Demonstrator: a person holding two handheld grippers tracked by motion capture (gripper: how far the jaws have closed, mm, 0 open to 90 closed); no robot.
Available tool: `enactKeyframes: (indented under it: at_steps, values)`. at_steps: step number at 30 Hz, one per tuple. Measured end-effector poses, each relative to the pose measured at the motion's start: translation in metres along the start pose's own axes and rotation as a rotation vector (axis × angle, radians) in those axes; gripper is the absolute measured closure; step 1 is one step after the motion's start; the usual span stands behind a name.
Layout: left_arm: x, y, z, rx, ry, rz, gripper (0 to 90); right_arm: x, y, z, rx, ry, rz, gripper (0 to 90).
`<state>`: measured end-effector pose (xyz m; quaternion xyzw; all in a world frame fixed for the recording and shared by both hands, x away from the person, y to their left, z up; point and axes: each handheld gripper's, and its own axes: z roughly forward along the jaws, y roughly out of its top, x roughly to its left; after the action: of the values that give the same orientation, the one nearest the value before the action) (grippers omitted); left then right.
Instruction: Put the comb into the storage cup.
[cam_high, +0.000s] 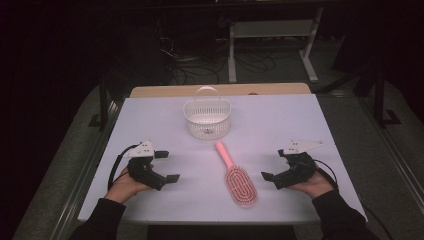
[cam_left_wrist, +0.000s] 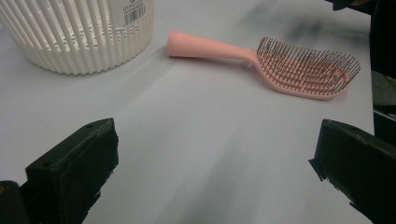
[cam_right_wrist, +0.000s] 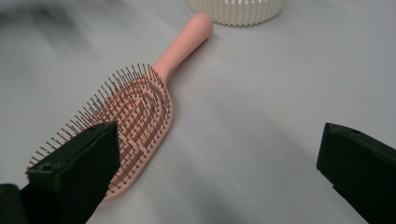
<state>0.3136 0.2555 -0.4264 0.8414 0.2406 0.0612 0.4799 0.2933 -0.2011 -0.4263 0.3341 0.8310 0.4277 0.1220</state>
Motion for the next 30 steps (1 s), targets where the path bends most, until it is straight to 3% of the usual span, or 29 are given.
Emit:
enactKeyframes:
  at_steps: [9, 21, 30]
  values:
    - [0.003, 0.002, 0.001, -0.006, -0.003, -0.017, 0.0, -0.001, 0.0, 0.0, -0.002, -0.001, 0.008, 0.0]
    - [0.007, 0.017, 0.013, -0.003, -0.014, -0.001, 0.0, -0.003, -0.001, -0.001, 0.0, 0.002, 0.014, 0.0]
    - [0.006, 0.03, 0.023, -0.009, -0.046, 0.013, 2.5, -0.001, -0.001, -0.002, 0.002, -0.004, 0.014, 0.0]
